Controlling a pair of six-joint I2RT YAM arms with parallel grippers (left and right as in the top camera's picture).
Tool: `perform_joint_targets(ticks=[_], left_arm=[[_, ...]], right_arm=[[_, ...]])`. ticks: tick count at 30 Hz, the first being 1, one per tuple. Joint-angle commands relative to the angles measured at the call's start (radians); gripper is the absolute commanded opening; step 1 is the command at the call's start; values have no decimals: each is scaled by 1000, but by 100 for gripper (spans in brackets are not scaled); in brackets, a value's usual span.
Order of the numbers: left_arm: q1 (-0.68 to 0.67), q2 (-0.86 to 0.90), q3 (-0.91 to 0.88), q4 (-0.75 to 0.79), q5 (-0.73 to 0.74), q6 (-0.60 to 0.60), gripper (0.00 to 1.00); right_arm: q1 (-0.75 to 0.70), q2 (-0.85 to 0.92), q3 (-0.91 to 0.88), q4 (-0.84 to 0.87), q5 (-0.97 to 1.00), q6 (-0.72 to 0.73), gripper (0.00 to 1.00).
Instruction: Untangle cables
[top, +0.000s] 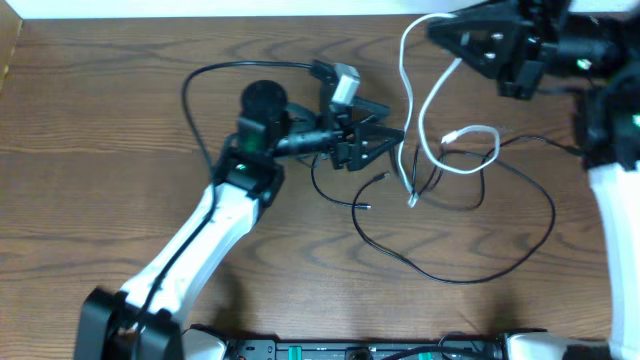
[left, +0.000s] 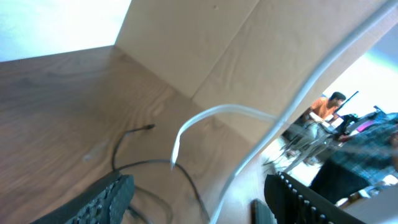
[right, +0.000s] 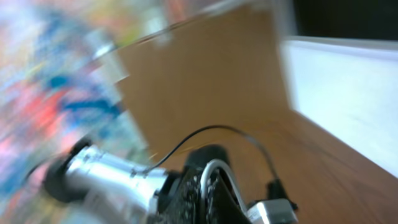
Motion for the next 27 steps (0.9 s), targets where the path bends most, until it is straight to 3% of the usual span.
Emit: perform_joint_targets(ticks=[1,5,7,9,14,19,27], left_arm=[[49,-44,13,-72,73,-40,73],[116,-53,13,-294,72,80,73],[135,-53,12,-399,71,148,73],[144,-53,12,-472,72,195,73],[143,-53,11,-564,72,230,73],[140,-53,11,-618,66,270,71],[31,-57,11,-907,-280,401,67]], right_arm=[[36,10,14,264,-165,313,2],[-5,11,34,801,-165,628,1],[-67,11,60,939,-148,700,1],[-160,11,90,958,-109,743,1],[-453,13,113,737,-10,737,1],[-653,35,113,397,-8,529,1],[-823,126,113,73,39,303,1]])
